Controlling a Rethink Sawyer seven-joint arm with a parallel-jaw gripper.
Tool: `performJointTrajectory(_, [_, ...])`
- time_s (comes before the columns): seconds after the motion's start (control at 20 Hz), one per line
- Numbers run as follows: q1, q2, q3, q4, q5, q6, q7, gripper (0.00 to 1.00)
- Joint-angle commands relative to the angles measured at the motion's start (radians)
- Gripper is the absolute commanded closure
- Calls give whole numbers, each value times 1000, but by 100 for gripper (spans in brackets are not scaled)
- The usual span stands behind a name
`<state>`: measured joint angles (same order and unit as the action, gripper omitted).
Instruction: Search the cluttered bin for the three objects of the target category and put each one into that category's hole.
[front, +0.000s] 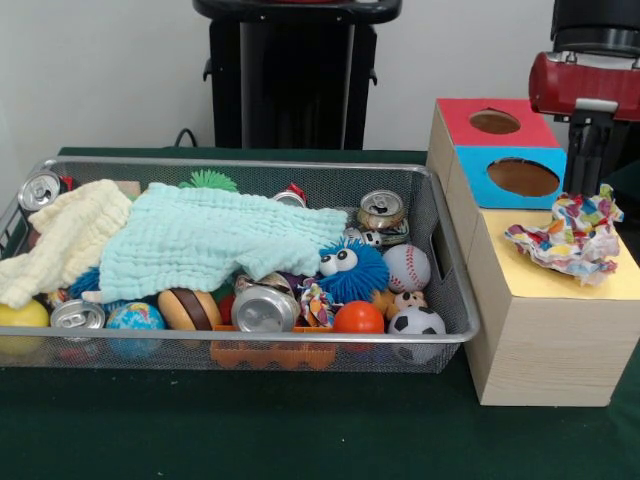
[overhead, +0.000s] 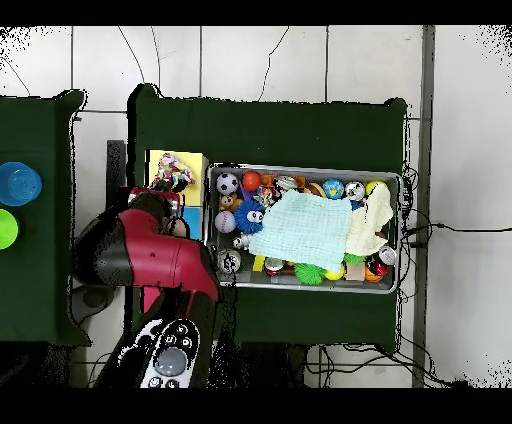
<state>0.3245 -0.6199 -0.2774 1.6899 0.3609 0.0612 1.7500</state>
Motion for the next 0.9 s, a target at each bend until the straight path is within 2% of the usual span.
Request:
performJointTrajectory(0.05, [-21,78,49,113,30,-130,297,100])
performJointTrajectory(0.25, [-24,106,58,116,32,-181,297,100])
performJointTrajectory(0.3, [-41,114,80,122,21,-194,292,100])
performJointTrajectory(0.45, [-78,128,122,128,8,-150,257,100])
performJointTrajectory(0.65, [-96,157,149,132,-6,-162,240,100])
performJointTrajectory(0.9, [-110,135,164,144,-18,-144,223,100])
